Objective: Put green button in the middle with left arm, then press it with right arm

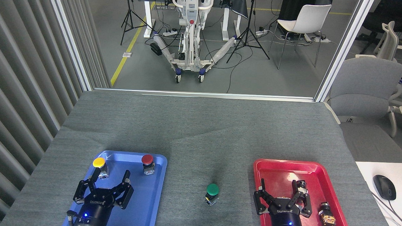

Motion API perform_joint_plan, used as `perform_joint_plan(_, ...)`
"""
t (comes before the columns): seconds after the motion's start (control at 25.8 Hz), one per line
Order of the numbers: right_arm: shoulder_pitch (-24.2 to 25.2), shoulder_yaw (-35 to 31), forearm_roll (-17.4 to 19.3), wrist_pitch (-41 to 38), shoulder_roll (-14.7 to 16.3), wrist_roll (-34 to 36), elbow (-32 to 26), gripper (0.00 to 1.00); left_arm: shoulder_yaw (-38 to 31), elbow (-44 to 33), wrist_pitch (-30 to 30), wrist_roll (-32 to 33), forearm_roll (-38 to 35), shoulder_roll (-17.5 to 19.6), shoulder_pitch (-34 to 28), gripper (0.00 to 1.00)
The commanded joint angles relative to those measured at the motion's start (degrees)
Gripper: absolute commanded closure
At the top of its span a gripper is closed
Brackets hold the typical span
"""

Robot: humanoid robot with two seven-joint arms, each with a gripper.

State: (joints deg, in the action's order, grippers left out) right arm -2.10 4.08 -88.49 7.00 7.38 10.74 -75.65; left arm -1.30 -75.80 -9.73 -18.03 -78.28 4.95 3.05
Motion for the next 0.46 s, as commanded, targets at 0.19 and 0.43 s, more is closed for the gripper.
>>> perform_joint_plan(0.19, 0.5, 0.0, 0.0, -0.5, 0.2, -0.1, 0.0, 0.0, -0.1, -1.5, 0.3, 0.2, 0.4, -0.3, -1.6, 0.01)
perform_joint_plan(0.43, 0.5, 0.1, 0.0, -0.4, 0.1, -0.1, 0.0, 0.0, -0.3, -2.2, 0.5, 1.9, 0.4, -0.5, -1.5, 0.01)
